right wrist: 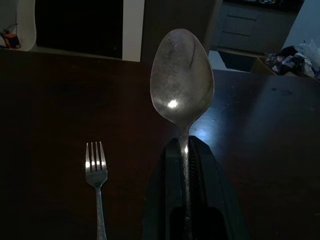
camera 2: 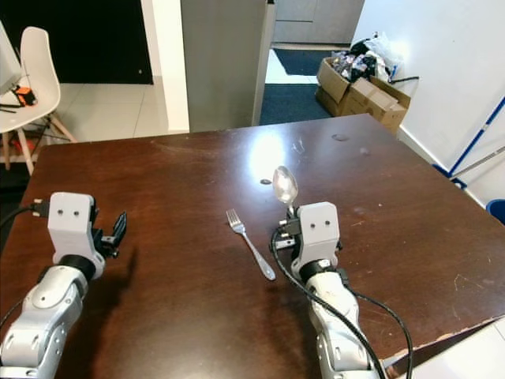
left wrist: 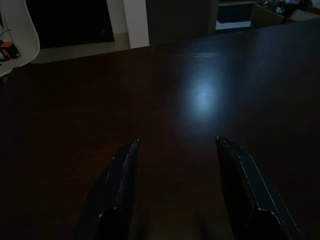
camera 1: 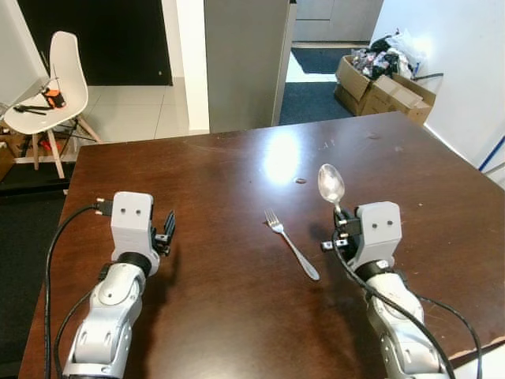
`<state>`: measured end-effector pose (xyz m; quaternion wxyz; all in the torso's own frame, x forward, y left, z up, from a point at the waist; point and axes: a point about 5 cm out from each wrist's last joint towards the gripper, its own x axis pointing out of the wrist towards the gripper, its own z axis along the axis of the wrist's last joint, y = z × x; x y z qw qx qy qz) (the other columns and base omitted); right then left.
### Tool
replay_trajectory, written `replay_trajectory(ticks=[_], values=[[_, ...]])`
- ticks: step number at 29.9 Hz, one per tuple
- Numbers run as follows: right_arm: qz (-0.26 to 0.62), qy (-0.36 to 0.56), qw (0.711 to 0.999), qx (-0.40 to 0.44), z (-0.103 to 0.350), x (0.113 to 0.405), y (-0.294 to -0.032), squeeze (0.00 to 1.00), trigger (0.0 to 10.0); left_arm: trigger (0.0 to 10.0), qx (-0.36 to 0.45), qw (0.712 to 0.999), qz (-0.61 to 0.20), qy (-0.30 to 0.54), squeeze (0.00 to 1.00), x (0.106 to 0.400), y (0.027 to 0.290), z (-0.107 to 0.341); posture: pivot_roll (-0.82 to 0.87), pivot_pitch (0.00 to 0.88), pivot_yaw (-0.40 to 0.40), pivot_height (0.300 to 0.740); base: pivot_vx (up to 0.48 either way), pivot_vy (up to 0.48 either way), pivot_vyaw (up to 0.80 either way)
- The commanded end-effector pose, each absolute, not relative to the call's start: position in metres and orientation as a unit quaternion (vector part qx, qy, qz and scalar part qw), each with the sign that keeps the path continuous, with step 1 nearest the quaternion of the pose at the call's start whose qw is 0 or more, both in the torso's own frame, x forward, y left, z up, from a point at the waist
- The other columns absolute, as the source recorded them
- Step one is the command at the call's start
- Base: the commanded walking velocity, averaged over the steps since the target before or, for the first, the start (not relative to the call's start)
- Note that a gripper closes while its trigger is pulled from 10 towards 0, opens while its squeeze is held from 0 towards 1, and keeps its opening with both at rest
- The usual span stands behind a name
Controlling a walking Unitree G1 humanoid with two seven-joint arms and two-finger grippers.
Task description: Setting the table
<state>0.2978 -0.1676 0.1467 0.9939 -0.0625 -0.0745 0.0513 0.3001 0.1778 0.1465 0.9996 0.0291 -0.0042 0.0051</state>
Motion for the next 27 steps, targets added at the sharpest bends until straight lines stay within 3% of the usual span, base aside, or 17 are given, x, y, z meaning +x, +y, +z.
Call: replay_trajectory(ticks=[1, 27], values=[[0.044, -0.07, 0.995, -0.057, 0.1427, 0.2971, -0.169, 0.0, 10.0, 10.0, 0.029, 1.0, 0.002, -0.003, 0.0, 0.2999, 0.1766, 0.1458, -0.07, 0.0, 0.062, 0.74, -0.289, 0.0, 0.0], [0.037, -0.063, 0.996, -0.055, 0.1388, 0.2949, -0.1703, 0.0, 10.0, 10.0, 0.029, 1.0, 0.0, -0.002, 0.0, 0.3, 0.1768, 0.1455, -0.07, 0.0, 0.073, 0.74, -0.307, 0.0, 0.0]])
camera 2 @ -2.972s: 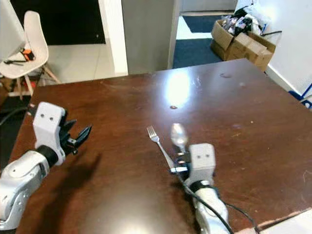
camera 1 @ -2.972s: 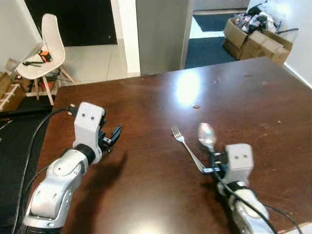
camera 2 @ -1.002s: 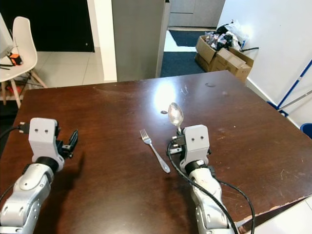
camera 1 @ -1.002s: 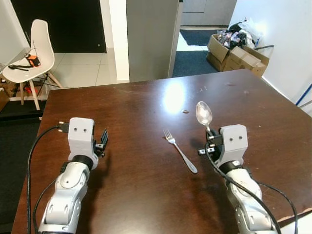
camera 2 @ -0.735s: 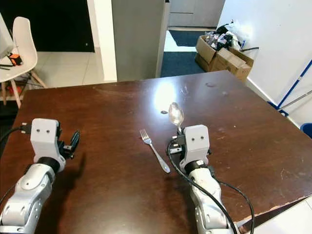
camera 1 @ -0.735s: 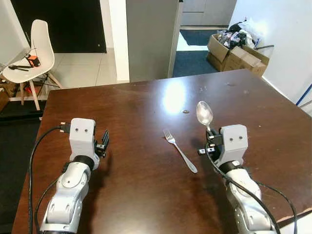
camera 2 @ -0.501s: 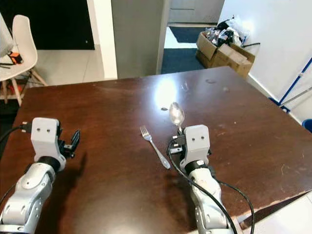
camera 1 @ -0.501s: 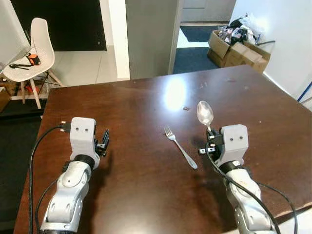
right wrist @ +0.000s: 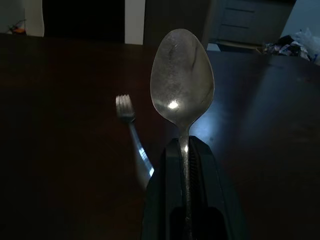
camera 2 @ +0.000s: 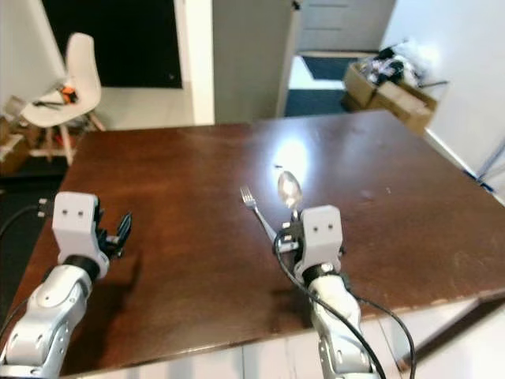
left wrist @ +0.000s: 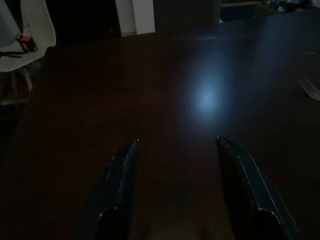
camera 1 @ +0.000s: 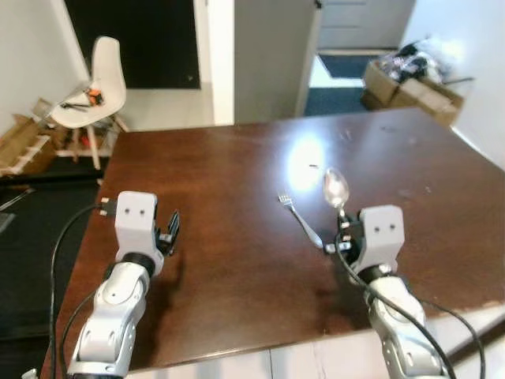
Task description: Setting the table
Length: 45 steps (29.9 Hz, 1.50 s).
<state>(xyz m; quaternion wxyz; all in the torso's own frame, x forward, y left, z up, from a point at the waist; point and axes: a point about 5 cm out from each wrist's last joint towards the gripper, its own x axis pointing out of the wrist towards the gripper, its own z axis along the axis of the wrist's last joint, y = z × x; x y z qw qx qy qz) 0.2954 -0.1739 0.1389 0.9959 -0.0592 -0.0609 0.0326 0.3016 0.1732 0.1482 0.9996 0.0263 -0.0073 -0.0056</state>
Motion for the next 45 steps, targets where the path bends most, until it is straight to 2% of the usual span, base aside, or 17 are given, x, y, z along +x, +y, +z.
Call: replay_trajectory(ticks=[1, 30, 39, 45], values=[[0.037, -0.063, 0.996, -0.055, 0.1388, 0.2949, -0.1704, 0.0, 10.0, 10.0, 0.029, 1.0, 0.0, -0.002, 0.0, 0.3, 0.1767, 0.1456, -0.07, 0.0, 0.073, 0.74, -0.296, 0.0, 0.0], [0.036, -0.061, 0.996, -0.054, 0.1368, 0.2949, -0.1701, 0.0, 10.0, 10.0, 0.028, 1.0, -0.004, 0.0, 0.0, 0.3005, 0.1752, 0.1447, -0.07, 0.0, 0.076, 0.74, -0.293, 0.0, 0.0], [0.035, -0.061, 0.996, -0.053, 0.1366, 0.2951, -0.1696, 0.0, 10.0, 10.0, 0.029, 1.0, -0.006, -0.001, 0.0, 0.3006, 0.1745, 0.145, -0.07, 0.0, 0.079, 0.74, 0.0, 0.0, 0.0], [0.034, -0.057, 0.997, -0.044, 0.1359, 0.2946, -0.1698, 0.0, 10.0, 10.0, 0.027, 1.0, -0.011, 0.0, 0.0, 0.3003, 0.1724, 0.1447, -0.08, 0.0, 0.078, 0.74, 0.0, 0.0, -0.53]])
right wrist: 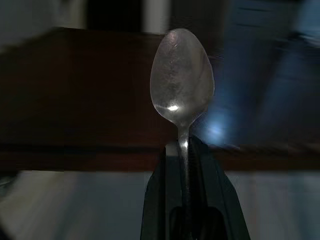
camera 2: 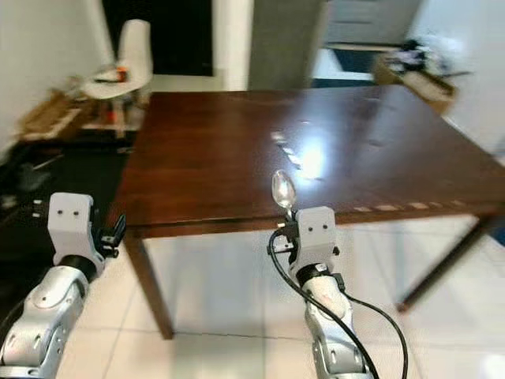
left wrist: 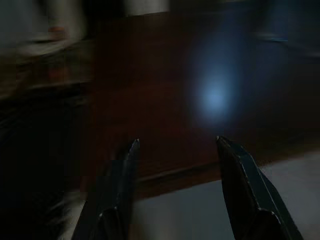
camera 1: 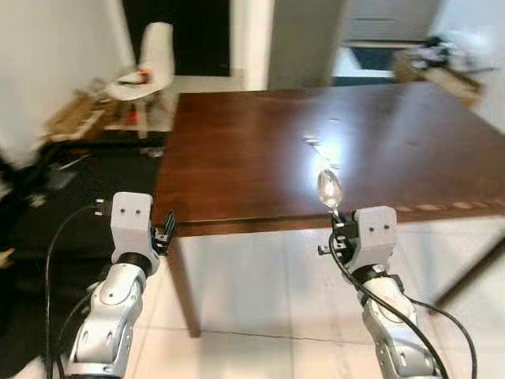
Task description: Setting the table
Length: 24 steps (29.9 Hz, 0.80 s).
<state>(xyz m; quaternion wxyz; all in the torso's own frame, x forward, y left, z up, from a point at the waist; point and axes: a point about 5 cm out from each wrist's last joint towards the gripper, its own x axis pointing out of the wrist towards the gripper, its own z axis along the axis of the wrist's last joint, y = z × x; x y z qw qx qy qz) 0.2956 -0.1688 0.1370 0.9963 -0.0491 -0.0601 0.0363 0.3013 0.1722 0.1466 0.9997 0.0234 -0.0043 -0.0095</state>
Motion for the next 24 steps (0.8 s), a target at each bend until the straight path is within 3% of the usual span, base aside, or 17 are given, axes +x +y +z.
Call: replay_trajectory(ticks=[1, 7, 24], values=[[0.034, -0.058, 0.997, -0.044, 0.136, 0.2945, -0.1699, 0.0, 10.0, 10.0, 0.027, 1.0, -0.011, 0.001, 0.0, 0.3003, 0.1722, 0.1445, -0.08, 0.0, 0.078, 0.74, 0.0, 0.0, 0.0], [0.035, -0.057, 0.997, -0.045, 0.1362, 0.2942, -0.1704, 0.0, 10.0, 10.0, 0.025, 1.0, -0.013, 0.004, 0.0, 0.2997, 0.171, 0.1427, -0.08, 0.0, 0.076, 0.74, 0.0, 0.0, -0.27], [0.04, -0.057, 0.997, -0.043, 0.1368, 0.2945, -0.1702, 0.0, 10.0, 10.0, 0.022, 1.0, -0.017, 0.01, 0.0, 0.298, 0.1679, 0.1383, -0.08, 0.0, 0.073, 0.74, 0.0, 0.0, 0.0]])
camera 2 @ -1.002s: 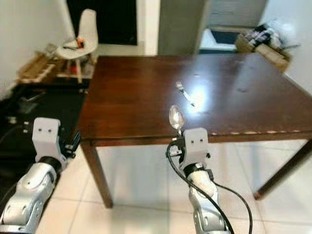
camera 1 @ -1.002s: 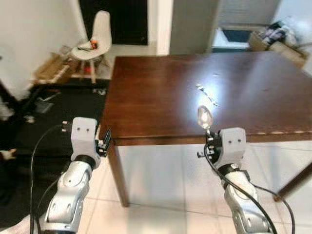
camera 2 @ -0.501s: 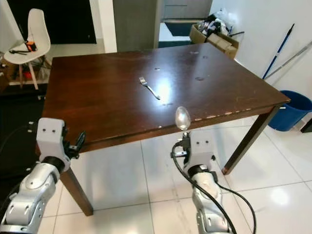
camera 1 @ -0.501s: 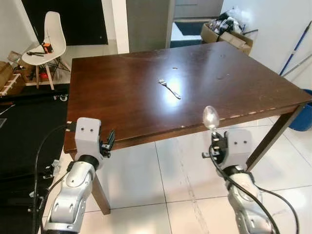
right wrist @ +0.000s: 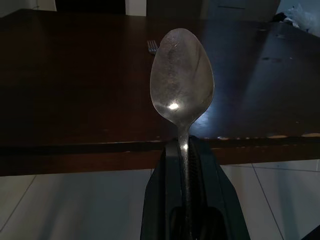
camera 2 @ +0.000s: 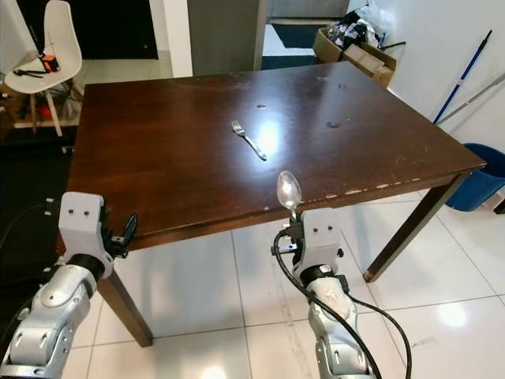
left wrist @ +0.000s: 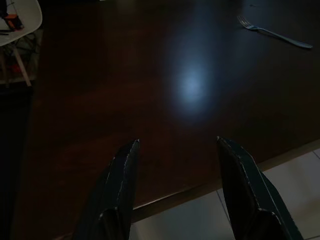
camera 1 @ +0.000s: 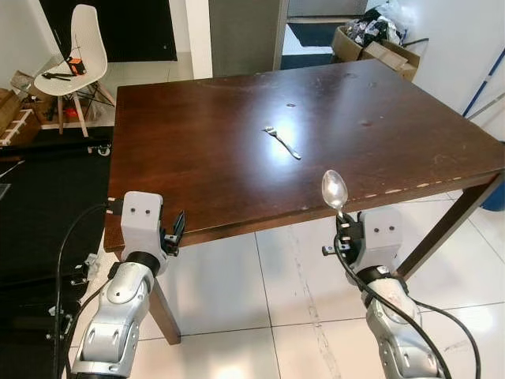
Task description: Setting the table
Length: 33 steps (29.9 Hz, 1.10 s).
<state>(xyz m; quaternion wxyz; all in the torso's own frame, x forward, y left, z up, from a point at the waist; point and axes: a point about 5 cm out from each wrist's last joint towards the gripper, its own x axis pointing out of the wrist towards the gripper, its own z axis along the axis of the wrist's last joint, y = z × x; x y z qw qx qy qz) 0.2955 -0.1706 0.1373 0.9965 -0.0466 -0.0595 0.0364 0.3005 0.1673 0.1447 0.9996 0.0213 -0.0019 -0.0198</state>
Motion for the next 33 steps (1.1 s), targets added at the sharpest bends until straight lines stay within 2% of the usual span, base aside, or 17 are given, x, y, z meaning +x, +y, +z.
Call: replay_trajectory(ticks=[1, 3, 7, 33], values=[[0.04, -0.057, 0.997, -0.043, 0.1368, 0.2945, -0.1702, 0.0, 10.0, 10.0, 0.022, 1.0, -0.017, 0.01, 0.0, 0.298, 0.1679, 0.1383, -0.08, 0.0, 0.073, 0.74, 0.0, 0.0, 0.0], [0.04, -0.057, 0.997, -0.043, 0.1368, 0.2945, -0.17, 0.0, 10.0, 10.0, 0.022, 1.0, -0.017, 0.01, 0.0, 0.2981, 0.1678, 0.1382, -0.08, 0.0, 0.073, 0.74, 0.0, 0.0, 0.0], [0.04, -0.057, 0.997, -0.043, 0.1369, 0.2949, -0.1697, 0.0, 10.0, 10.0, 0.022, 1.0, -0.018, 0.01, 0.0, 0.2984, 0.1678, 0.1384, -0.08, 0.0, 0.074, 0.74, 0.0, 0.0, -0.8], [0.036, -0.058, 0.996, -0.055, 0.1361, 0.2962, -0.1686, 0.0, 10.0, 10.0, 0.023, 1.0, -0.017, 0.01, 0.0, 0.2996, 0.1683, 0.1386, -0.08, 0.0, 0.077, 0.74, 0.0, 0.0, 0.0]])
